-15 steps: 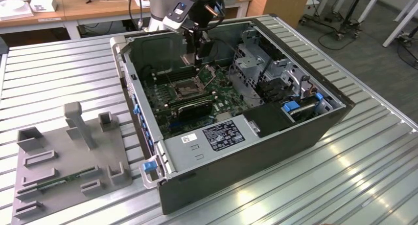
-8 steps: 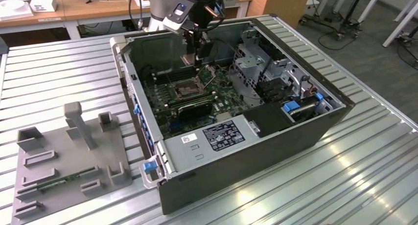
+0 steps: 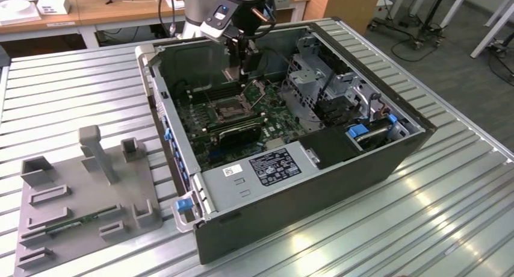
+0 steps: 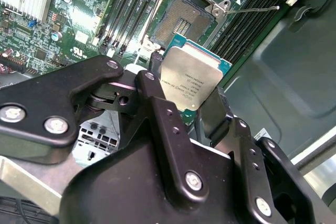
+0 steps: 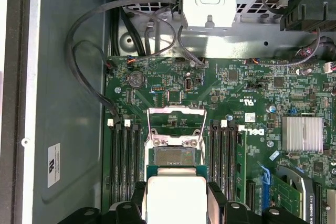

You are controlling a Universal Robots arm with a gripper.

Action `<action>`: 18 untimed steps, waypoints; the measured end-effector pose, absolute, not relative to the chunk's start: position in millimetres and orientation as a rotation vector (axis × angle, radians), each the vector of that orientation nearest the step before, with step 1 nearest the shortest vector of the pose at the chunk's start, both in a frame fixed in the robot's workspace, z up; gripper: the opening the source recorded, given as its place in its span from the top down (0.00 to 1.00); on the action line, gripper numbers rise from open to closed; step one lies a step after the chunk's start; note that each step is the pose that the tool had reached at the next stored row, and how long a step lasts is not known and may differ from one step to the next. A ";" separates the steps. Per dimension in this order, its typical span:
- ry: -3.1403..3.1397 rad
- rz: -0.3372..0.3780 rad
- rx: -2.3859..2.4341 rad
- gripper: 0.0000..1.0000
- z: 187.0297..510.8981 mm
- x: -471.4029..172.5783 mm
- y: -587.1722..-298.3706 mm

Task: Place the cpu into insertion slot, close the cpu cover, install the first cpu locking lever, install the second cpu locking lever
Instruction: 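Place the cpu into insertion slot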

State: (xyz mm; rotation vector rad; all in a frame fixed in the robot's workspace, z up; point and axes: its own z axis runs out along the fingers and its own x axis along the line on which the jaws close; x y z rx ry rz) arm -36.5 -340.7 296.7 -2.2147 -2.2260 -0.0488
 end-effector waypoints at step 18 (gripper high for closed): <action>-2.226 -0.049 -2.215 0.46 291.6 -36.5 -340.7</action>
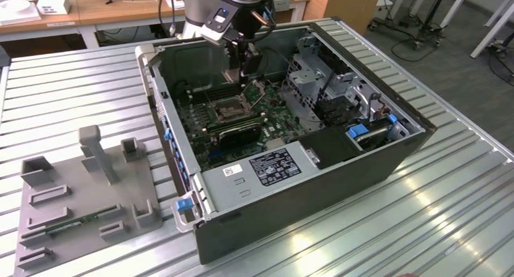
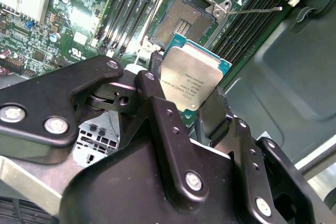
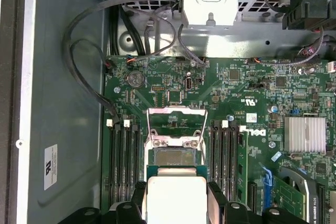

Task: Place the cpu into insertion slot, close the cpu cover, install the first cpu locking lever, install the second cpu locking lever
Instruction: 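Place the cpu into insertion slot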

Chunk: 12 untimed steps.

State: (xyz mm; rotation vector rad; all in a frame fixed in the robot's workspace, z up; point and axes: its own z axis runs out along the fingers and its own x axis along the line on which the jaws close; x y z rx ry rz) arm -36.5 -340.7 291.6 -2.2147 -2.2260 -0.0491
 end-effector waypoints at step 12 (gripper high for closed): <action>-2.226 -0.049 -2.215 0.46 271.7 -36.5 -340.7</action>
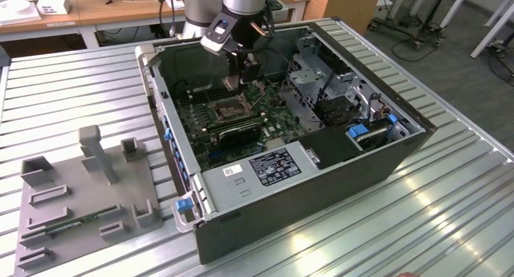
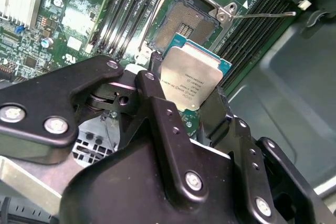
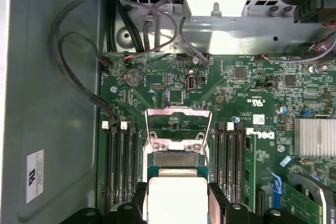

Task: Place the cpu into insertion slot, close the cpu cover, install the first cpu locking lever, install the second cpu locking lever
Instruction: 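Place the cpu into insertion slot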

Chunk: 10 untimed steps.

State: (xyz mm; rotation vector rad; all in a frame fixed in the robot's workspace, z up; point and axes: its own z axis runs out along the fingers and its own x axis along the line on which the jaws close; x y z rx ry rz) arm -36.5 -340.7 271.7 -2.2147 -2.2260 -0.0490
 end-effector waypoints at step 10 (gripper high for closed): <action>-2.226 -0.049 -2.215 0.46 253.6 -36.5 -340.7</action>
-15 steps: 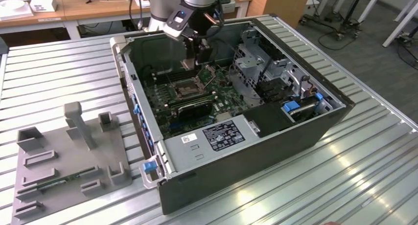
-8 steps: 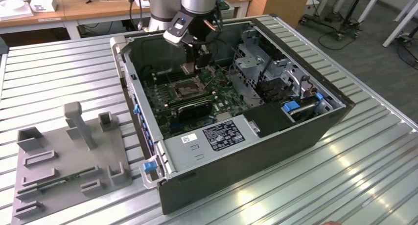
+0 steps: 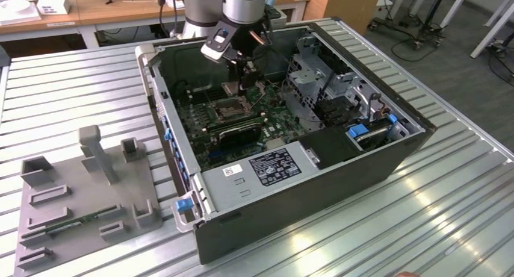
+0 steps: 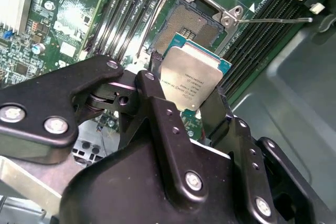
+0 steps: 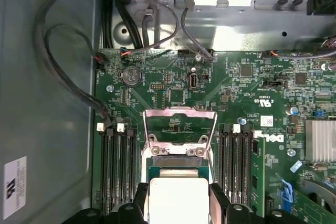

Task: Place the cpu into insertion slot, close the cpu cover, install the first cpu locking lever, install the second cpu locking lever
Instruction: 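Place the cpu into insertion slot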

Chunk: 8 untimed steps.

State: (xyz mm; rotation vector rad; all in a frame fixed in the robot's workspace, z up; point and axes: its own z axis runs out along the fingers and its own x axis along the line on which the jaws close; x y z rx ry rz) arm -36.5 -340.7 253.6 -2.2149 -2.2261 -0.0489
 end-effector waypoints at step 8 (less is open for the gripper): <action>-2.226 -0.049 -2.215 0.46 239.1 -36.6 -340.7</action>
